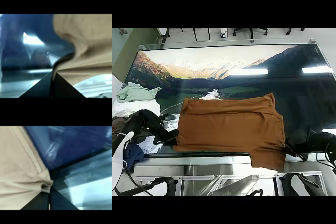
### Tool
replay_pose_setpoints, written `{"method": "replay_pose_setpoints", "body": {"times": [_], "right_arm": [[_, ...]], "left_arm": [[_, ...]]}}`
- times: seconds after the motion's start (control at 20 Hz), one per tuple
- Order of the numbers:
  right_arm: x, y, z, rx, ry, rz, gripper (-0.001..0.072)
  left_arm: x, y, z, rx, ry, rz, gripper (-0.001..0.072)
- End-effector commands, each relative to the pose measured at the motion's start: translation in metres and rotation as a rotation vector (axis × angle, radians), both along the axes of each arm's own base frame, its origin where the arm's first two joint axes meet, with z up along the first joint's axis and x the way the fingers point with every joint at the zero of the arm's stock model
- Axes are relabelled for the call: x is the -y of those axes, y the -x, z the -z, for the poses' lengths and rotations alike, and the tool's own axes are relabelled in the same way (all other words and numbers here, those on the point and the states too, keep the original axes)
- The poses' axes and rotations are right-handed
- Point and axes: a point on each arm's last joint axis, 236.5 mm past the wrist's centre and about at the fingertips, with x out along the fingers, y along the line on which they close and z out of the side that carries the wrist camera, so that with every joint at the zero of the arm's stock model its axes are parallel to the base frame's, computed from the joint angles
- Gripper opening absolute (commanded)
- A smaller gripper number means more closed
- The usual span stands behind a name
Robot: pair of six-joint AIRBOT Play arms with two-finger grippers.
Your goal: Fold the shirts.
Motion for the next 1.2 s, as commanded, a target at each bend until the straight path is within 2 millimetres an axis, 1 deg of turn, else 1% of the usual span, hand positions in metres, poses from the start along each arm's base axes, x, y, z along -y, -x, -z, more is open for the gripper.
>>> {"method": "replay_pose_setpoints", "body": {"times": [0.0, 0.05, 0.15, 0.2, 0.25, 0.3, 0.35, 0.45, 0.55, 0.65, 0.75, 0.9, 1.05, 1.15], "right_arm": [[-0.001, -0.033, -0.028, 0.146, -0.007, 0.009, 0.0017], [-0.004, -0.058, -0.045, 0.246, -0.03, 0.007, 0.0017], [0.002, -0.108, -0.083, 0.438, -0.019, 0.004, 0.0017], [0.007, -0.13, -0.098, 0.5, 0.013, -0.002, 0.0018], [0.009, -0.152, -0.109, 0.55, 0.045, -0.024, 0.0018], [0.005, -0.171, -0.115, 0.586, 0.063, -0.05, 0.0017], [-0.002, -0.191, -0.118, 0.612, 0.075, -0.08, 0.0017], [-0.016, -0.232, -0.114, 0.655, 0.1, -0.123, 0.0018], [-0.024, -0.27, -0.106, 0.68, 0.12, -0.144, 0.0018], [-0.03, -0.298, -0.093, 0.67, 0.115, -0.166, 0.0017], [-0.033, -0.318, -0.077, 0.655, 0.11, -0.189, 0.0018], [-0.031, -0.335, -0.06, 0.638, 0.108, -0.197, 0.0018], [-0.032, -0.336, -0.046, 0.614, 0.1, -0.209, 0.0018], [-0.034, -0.335, -0.042, 0.61, 0.103, -0.227, 0.0019]], "left_arm": [[-0.006, -0.007, -0.007, 0.043, -0.025, -0.001, 0.0017], [-0.003, -0.029, -0.019, 0.103, -0.012, -0.016, 0.0016], [0.005, -0.079, -0.051, 0.254, 0.025, -0.051, 0.0016], [0.008, -0.107, -0.068, 0.335, 0.04, -0.077, 0.0017], [0.012, -0.13, -0.08, 0.393, 0.05, -0.089, 0.0016], [0.016, -0.147, -0.087, 0.426, 0.06, -0.084, 0.0016], [0.02, -0.158, -0.087, 0.433, 0.061, -0.07, 0.0016], [0.025, -0.182, -0.078, 0.441, 0.058, -0.072, 0.0016], [0.022, -0.21, -0.067, 0.46, 0.043, -0.11, 0.0016], [0.021, -0.231, -0.056, 0.462, 0.041, -0.122, 0.0017], [0.019, -0.246, -0.042, 0.454, 0.04, -0.122, 0.0016], [0.019, -0.258, -0.022, 0.425, 0.043, -0.121, 0.0016], [0.026, -0.264, -0.01, 0.424, 0.044, -0.108, 0.0017], [0.028, -0.267, -0.006, 0.432, 0.045, -0.111, 0.0017]]}}
